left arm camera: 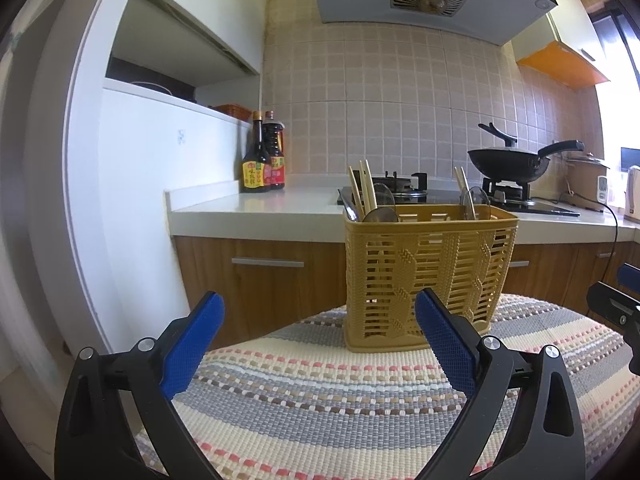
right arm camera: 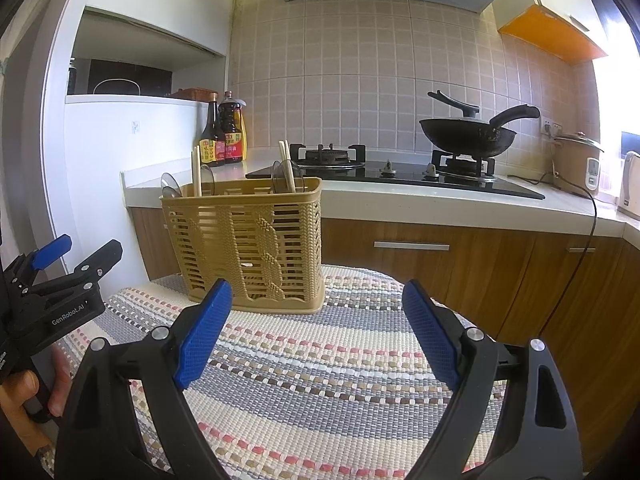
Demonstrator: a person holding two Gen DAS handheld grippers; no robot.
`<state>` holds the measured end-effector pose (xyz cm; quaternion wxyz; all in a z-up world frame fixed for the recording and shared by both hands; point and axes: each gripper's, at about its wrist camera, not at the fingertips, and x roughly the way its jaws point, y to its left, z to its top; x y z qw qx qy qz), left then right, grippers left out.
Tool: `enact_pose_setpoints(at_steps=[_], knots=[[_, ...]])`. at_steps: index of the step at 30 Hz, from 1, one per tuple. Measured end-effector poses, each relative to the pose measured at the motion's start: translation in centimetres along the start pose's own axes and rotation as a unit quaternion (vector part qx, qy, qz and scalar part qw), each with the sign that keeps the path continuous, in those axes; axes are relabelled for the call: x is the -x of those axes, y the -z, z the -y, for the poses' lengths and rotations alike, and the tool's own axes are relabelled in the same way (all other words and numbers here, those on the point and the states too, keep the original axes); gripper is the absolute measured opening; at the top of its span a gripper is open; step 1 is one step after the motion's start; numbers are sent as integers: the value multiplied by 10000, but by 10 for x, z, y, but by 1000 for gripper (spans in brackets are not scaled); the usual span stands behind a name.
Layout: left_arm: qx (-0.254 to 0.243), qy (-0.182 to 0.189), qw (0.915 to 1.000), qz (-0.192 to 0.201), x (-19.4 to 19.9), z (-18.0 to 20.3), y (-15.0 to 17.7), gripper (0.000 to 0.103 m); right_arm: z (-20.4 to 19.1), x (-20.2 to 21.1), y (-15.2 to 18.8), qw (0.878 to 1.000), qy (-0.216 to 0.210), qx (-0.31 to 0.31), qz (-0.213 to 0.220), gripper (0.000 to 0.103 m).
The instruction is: Organize utensils
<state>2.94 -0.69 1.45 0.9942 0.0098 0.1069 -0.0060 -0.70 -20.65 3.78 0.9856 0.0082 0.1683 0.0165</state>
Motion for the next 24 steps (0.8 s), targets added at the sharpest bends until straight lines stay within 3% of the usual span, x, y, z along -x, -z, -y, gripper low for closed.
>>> enact_pose_setpoints(at_steps=[24], knots=[[1,-5,10000,-22,0,-1,1,93,2,-2,0,10000,57,5,-57,83]])
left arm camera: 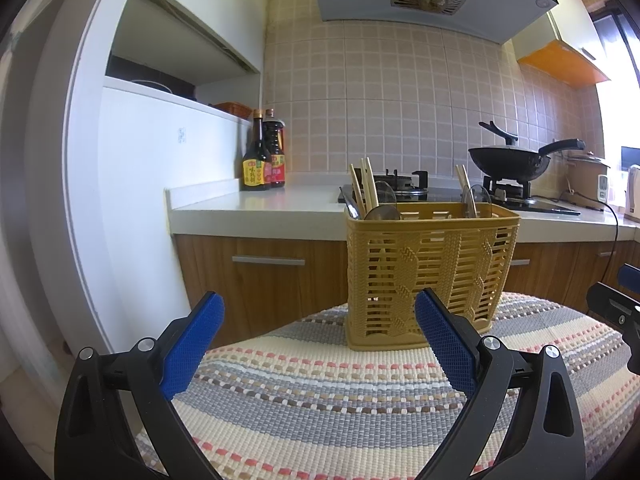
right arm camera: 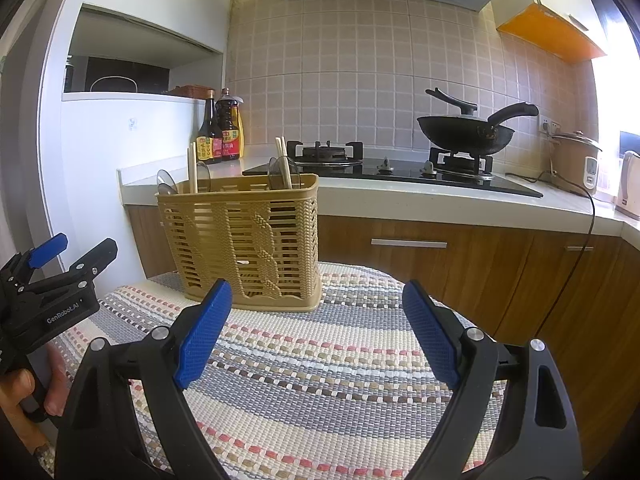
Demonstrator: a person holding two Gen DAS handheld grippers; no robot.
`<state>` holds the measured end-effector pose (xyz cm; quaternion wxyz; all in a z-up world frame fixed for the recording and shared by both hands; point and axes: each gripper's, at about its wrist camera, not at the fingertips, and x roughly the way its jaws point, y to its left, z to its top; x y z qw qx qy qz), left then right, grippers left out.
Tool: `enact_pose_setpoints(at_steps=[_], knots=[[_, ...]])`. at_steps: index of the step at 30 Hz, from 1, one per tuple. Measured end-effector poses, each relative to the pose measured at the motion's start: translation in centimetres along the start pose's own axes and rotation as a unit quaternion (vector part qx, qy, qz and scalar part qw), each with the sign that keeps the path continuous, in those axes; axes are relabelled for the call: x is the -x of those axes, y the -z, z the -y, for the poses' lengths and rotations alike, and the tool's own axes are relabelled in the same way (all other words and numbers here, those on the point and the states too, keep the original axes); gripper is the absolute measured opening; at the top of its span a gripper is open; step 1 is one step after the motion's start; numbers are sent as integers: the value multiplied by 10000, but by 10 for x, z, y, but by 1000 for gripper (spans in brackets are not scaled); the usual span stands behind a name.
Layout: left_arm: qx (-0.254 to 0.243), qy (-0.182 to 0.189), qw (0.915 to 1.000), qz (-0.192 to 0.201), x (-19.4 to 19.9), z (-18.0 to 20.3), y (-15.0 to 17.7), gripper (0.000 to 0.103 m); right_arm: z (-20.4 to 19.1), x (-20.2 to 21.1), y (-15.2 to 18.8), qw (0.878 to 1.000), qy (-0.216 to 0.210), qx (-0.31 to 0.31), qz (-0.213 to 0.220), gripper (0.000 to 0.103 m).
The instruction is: Organize utensils
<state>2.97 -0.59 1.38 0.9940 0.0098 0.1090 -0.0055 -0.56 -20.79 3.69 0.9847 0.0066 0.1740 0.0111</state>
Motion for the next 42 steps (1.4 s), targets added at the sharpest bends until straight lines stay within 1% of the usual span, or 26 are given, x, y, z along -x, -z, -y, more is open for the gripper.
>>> enact_pose_setpoints(at_steps=[16,23,42], knots=[[-42,-45,10000,0,0,-1,4,93,2,-1,0,10000,26,-26,-19,83],[-54,-46,10000,-15,-1,-1,4,93,2,-1,1,10000,39,-34,-5,86],[-74,-91,9999,4,1,-1,3,93,1,-3,3,9999,97,-4,-34,86]])
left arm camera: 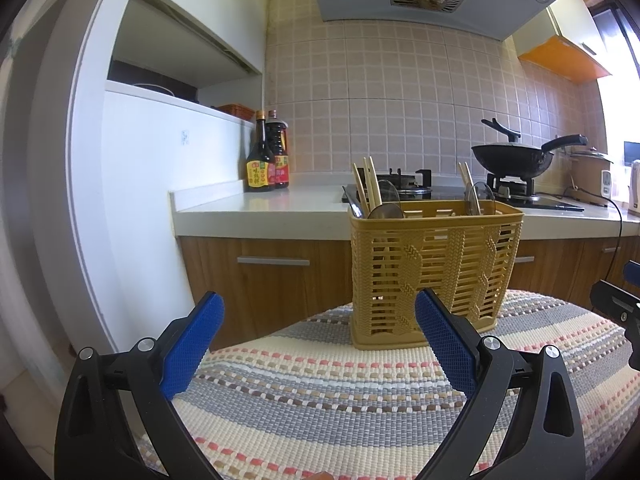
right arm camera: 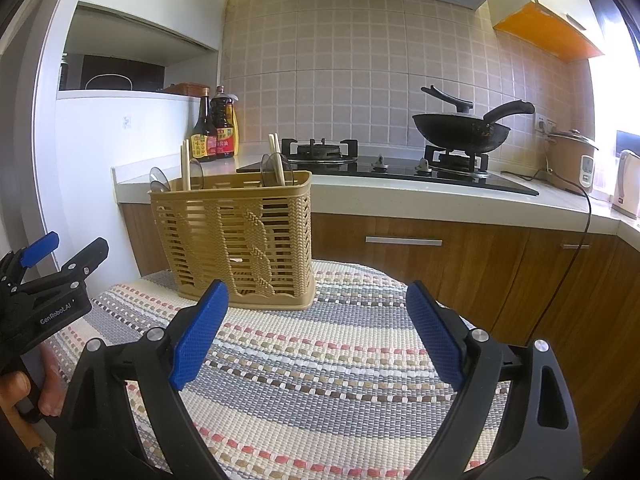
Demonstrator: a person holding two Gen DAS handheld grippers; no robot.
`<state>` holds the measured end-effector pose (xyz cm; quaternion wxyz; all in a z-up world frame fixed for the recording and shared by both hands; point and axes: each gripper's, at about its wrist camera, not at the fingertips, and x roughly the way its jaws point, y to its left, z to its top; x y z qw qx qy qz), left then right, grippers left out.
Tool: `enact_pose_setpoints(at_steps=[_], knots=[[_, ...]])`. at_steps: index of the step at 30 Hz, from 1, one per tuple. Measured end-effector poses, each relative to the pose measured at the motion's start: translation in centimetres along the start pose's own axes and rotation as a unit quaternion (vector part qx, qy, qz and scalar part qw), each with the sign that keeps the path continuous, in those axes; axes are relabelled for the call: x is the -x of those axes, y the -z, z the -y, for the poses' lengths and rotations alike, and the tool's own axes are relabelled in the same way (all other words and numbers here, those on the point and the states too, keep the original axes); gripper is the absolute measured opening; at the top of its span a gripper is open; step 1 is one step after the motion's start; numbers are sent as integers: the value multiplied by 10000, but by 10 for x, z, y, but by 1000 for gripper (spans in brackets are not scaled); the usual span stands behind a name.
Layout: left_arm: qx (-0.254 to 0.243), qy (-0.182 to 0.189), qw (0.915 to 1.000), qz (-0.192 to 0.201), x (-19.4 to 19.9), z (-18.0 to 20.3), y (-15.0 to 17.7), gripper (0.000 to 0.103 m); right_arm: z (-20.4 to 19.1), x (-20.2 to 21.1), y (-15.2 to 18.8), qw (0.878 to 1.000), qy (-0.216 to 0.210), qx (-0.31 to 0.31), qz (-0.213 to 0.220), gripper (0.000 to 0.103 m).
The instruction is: Organize utensils
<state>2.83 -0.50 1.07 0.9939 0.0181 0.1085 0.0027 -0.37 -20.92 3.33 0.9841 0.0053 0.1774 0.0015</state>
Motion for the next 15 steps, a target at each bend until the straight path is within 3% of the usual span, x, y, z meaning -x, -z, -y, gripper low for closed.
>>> enact_pose_setpoints(at_steps=[15], knots=[[-31,39,10000,-67,-2,2,1,93,-1,-1,0,10000,-1,3,-8,86]])
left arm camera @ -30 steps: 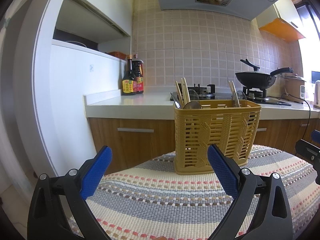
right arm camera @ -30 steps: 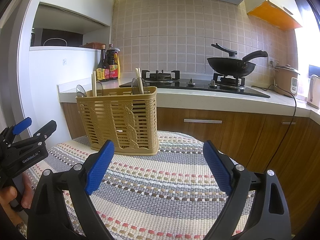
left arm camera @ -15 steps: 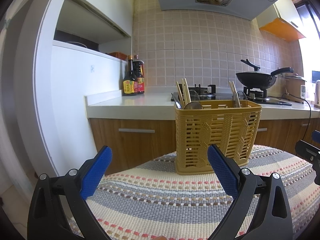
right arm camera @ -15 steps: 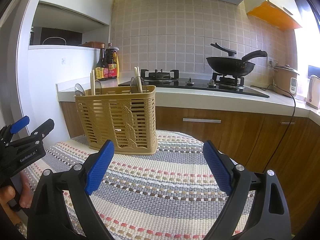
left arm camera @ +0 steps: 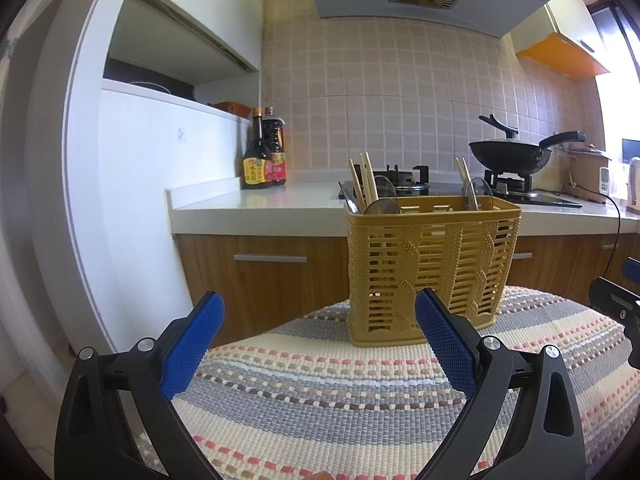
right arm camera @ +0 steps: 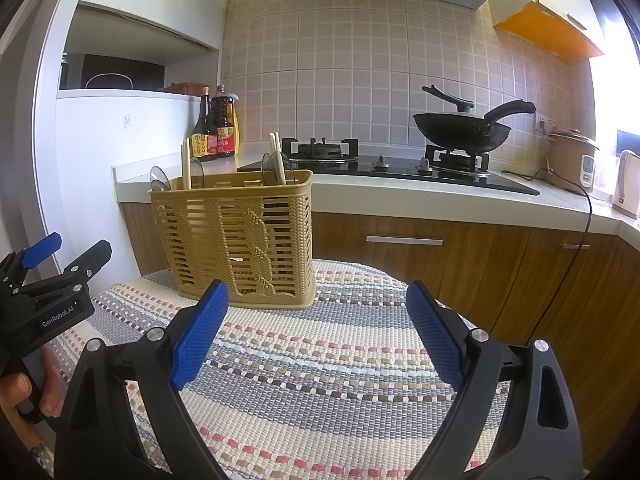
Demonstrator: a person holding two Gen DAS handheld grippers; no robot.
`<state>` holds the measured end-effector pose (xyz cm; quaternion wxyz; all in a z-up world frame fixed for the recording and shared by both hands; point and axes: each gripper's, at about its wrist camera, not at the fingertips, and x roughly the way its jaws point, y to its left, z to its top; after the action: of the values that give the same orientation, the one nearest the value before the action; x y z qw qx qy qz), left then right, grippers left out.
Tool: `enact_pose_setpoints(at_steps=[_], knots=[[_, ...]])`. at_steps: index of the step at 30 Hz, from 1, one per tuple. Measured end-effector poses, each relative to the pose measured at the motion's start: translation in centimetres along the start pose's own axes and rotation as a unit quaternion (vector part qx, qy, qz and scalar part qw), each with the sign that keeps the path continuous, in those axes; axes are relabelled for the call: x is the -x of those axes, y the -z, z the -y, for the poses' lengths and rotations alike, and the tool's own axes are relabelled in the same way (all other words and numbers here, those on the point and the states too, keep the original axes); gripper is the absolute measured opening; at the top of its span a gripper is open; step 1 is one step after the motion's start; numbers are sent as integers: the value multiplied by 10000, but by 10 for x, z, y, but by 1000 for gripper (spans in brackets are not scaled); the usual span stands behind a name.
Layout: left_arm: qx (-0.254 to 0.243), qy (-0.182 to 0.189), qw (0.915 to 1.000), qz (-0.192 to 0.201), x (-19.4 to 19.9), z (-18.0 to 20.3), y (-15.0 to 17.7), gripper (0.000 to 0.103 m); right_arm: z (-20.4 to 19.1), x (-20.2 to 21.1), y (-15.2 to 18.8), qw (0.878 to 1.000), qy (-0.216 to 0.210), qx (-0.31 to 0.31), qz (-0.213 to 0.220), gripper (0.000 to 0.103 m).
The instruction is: Organize utensils
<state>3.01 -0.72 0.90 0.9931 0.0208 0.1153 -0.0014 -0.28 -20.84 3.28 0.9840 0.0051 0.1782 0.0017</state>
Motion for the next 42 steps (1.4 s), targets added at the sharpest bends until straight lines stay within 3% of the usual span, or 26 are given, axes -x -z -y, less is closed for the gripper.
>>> enact_pose_setpoints(at_steps=[39,42], knots=[[-35,61,10000,-51,-2,4,2,94,1,0,0,10000,11,-19,12,86],[-34,-5,9999,106,1,3,2,94,0,0,0,10000,15,-9,5,86]])
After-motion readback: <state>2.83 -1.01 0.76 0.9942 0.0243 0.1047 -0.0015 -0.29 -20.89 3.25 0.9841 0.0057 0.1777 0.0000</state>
